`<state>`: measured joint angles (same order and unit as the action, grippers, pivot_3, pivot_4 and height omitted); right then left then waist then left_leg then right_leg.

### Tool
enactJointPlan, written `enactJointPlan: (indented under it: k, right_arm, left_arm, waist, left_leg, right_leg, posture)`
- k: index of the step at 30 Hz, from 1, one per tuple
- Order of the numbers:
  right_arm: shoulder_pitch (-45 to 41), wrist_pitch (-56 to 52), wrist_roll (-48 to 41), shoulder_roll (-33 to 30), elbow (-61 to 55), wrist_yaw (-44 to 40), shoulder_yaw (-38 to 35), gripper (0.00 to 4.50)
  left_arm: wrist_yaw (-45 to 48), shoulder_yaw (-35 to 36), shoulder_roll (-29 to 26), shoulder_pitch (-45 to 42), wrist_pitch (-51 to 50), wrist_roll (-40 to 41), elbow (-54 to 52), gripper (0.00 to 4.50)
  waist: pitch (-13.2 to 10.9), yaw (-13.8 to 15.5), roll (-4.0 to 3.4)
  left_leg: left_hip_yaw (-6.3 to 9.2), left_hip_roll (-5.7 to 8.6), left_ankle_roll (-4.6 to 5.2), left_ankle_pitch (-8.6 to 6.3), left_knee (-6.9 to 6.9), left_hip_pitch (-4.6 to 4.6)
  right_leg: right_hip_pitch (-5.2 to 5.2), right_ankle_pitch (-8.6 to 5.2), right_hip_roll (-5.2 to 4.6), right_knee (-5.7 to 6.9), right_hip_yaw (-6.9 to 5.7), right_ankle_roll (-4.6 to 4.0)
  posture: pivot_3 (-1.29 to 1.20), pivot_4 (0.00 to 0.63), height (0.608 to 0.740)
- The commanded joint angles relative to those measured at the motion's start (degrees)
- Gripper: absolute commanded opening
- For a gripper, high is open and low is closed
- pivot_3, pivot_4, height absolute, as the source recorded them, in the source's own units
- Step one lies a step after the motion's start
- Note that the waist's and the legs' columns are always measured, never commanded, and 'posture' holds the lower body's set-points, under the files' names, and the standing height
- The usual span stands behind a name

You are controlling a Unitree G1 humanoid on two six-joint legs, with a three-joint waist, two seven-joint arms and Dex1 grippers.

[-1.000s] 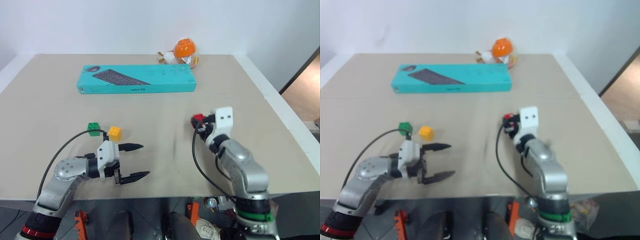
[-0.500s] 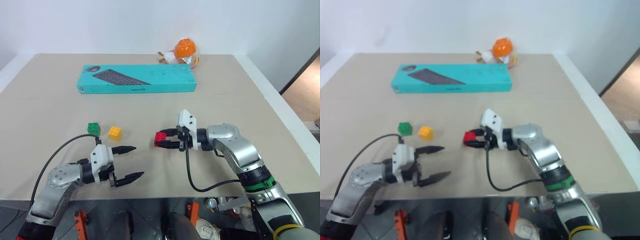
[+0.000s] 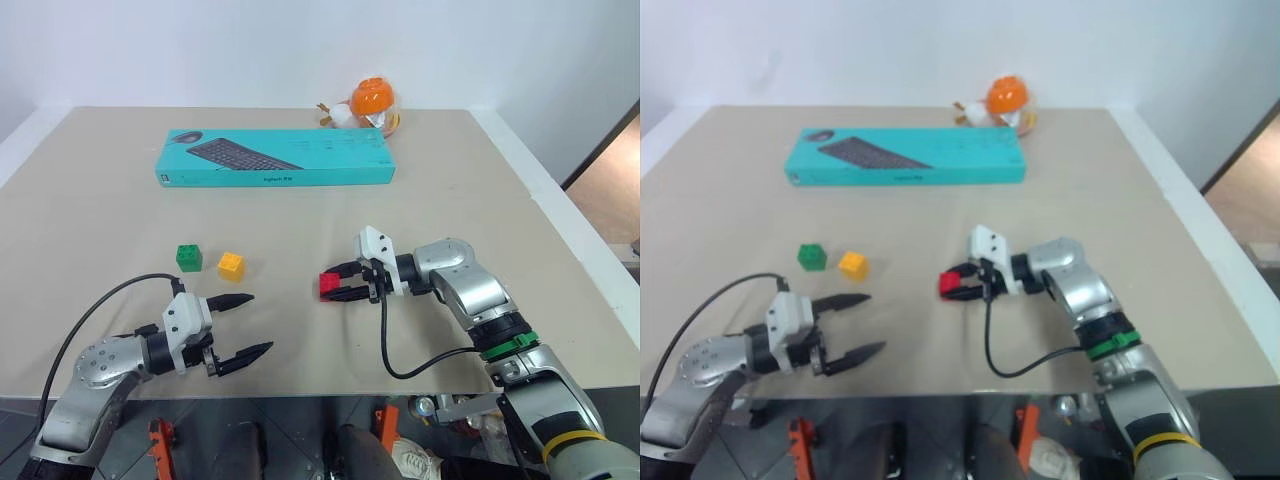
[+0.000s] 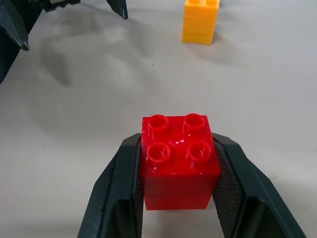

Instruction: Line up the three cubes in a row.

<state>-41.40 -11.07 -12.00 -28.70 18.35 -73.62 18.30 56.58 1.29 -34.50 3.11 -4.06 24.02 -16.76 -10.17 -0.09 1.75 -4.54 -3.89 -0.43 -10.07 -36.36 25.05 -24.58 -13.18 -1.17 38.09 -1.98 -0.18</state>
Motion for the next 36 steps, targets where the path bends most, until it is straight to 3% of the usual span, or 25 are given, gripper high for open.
enactJointPlan:
  k: [1, 8, 10, 16, 24, 30, 36]
  right_arm:
    - [-1.2, 2.12, 0.2, 0.35, 0.72, -0.87, -1.5, 1.26]
    - [-0.95, 3.83, 0.81, 0.21, 2.64, -1.41, -1.53, 1.26]
    - [-0.97, 4.26, 0.93, 0.05, 3.38, -1.63, -1.67, 2.3]
    - [-0.79, 5.5, 1.2, -0.34, 3.55, -1.63, -2.44, 4.4]
    - [-0.62, 1.13, -2.18, -0.42, -5.39, 1.62, -6.69, 4.47]
    - [2.56, -3.01, -4.36, -0.78, -15.4, 6.08, -9.84, 4.47]
    - [6.44, -7.18, -7.25, -0.27, -23.37, 8.84, -9.97, 4.47]
  left_arm:
    - [-0.63, 1.36, -0.44, 0.07, 0.54, 0.51, -2.59, 4.5]
    - [-0.93, 0.69, -0.23, -1.44, -0.24, 0.48, -2.49, 4.5]
    - [-0.9, 0.43, -0.16, -1.89, -0.33, 0.43, -2.34, 4.5]
    - [-1.57, -0.17, 0.14, -2.48, -0.72, 0.39, -2.39, 4.5]
    - [-8.3, 4.88, 1.52, 1.21, -1.99, 1.76, -6.25, 4.5]
    - [-22.58, 14.19, 7.05, 7.01, -5.63, 3.02, -13.84, 4.5]
    - [-36.87, 19.49, 12.22, 5.34, -8.95, -0.26, -13.61, 4.5]
  waist:
    - [0.0, 0.02, 0.0]
    - [0.0, 0.16, 0.0]
    - [0.0, 0.16, 0.0]
    - [0.0, 0.16, 0.0]
    - [0.0, 0.13, 0.0]
    - [0.01, 0.38, 0.01]
    - [0.01, 0.53, 0.01]
  left_leg:
    - [0.0, 0.0, 0.0, 0.0, 0.0, 0.0]
    - [-0.02, 0.0, 0.0, 0.0, -0.01, 0.0]
    - [-0.02, 0.0, 0.0, 0.0, 0.0, 0.0]
    - [-0.03, 0.0, 0.0, 0.0, 0.0, 0.0]
    - [-0.04, -0.02, -0.01, 0.0, 0.0, 0.0]
    - [0.02, -0.16, -0.01, 0.0, 0.0, 0.01]
    - [0.03, -0.11, -0.01, 0.01, -0.11, -0.03]
  right_leg:
    - [0.0, 0.01, 0.0, 0.0, 0.0, -0.01]
    - [0.0, 0.01, -0.01, 0.0, 0.01, 0.0]
    - [0.0, 0.01, 0.0, 0.0, 0.0, 0.0]
    - [-0.01, 0.02, 0.01, 0.01, 0.02, 0.0]
    - [-0.03, 0.02, 0.0, 0.02, 0.04, 0.01]
    - [0.01, 0.01, -0.11, 0.03, 0.12, 0.01]
    - [0.1, 0.08, -0.08, 0.03, 0.07, -0.01]
  posture:
    - [0.0, 0.15, 0.74]
    - [0.0, 0.15, 0.74]
    - [0.0, 0.15, 0.74]
    - [0.0, 0.15, 0.74]
    - [0.0, 0.15, 0.74]
    - [0.0, 0.15, 0.74]
    - [0.0, 0.15, 0.74]
